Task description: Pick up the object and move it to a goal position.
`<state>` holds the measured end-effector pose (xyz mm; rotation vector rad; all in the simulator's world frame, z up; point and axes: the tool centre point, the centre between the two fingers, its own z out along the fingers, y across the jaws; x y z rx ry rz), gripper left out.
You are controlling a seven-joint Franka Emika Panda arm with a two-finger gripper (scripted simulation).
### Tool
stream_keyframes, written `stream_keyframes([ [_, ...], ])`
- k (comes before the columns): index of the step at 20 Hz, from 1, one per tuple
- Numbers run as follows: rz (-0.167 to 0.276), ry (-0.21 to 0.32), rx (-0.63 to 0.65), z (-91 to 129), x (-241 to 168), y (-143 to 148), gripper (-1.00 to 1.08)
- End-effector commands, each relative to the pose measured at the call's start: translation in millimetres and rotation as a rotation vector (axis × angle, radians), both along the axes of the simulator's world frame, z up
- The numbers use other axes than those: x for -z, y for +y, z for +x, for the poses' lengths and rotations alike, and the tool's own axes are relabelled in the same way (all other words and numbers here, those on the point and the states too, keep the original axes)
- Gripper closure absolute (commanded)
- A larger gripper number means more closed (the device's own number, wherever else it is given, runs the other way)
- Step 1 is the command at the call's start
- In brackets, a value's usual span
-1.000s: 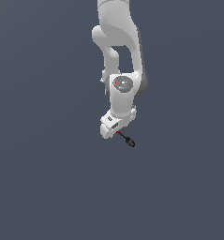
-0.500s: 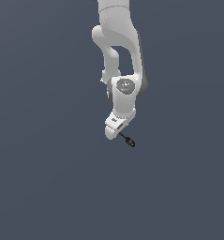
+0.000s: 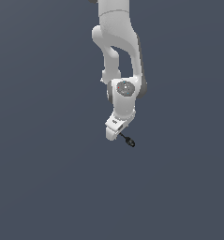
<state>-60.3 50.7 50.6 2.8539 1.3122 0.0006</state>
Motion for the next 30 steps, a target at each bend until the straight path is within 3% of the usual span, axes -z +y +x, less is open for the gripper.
stream_keyframes([
  [1,0.0,0.001,-0.002,-0.9,10.5,0.2,-0.92],
  [11,0.0,0.001,-0.004,-0.7,40.3,0.0,-0.92],
  [12,0.0,0.001,-0.004,-0.7,40.3,0.0,1.08],
  [30,0.001,0.001,-0.007,5.8,23.0,9.8,1.08],
])
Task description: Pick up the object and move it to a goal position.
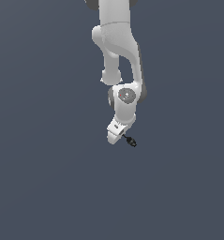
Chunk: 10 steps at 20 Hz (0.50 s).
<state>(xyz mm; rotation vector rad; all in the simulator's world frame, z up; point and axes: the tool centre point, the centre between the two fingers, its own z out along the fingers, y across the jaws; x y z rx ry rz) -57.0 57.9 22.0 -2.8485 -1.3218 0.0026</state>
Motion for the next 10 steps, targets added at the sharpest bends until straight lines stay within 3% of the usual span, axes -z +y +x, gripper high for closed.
stream_keyframes([
  [1,0.0,-0.001,0.0,4.4,-10.1,4.6,1.08],
  [10,0.001,-0.001,0.0,30.8,-72.0,32.4,1.08],
])
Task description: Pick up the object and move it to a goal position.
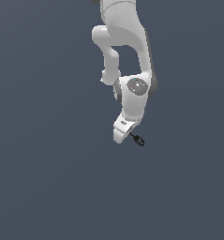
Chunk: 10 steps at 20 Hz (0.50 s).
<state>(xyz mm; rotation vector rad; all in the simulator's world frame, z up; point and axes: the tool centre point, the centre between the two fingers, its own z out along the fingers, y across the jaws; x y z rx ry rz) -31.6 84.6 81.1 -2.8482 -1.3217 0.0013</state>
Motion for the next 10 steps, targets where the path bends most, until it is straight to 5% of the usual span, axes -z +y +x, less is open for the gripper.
stream_keyframes([
  [1,0.0,-0.001,0.0,9.2,-21.7,9.8,1.08],
  [10,0.0,-0.001,0.002,42.6,-93.3,41.5,1.08],
])
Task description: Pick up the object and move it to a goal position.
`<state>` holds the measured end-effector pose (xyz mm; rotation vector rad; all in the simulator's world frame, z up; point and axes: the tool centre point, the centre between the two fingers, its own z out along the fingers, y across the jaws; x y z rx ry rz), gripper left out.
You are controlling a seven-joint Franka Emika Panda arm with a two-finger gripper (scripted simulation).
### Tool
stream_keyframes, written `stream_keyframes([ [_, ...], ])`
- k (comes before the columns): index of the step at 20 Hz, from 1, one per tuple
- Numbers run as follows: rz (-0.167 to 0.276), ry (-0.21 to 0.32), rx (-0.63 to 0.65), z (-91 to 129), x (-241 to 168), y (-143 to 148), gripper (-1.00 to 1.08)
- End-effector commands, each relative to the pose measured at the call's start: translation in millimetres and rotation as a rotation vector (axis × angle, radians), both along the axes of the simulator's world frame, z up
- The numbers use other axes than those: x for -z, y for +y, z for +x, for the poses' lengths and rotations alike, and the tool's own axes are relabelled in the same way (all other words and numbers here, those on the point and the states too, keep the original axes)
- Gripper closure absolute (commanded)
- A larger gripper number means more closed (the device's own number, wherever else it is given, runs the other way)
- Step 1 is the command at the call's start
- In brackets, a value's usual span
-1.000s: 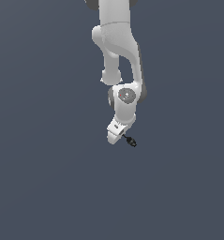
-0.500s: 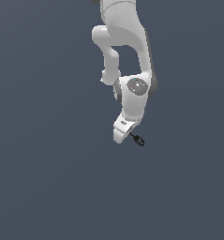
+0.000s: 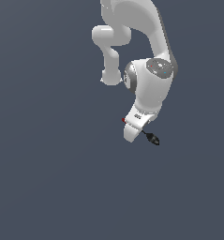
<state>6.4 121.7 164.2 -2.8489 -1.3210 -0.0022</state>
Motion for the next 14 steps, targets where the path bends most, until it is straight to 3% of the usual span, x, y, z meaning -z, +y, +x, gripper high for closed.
stream_keyframes([
  [1,0.0,0.001,0.001,7.4,-15.8,6.9,1.08],
  [14,-0.001,0.001,0.002,24.7,-45.6,20.3,1.08],
])
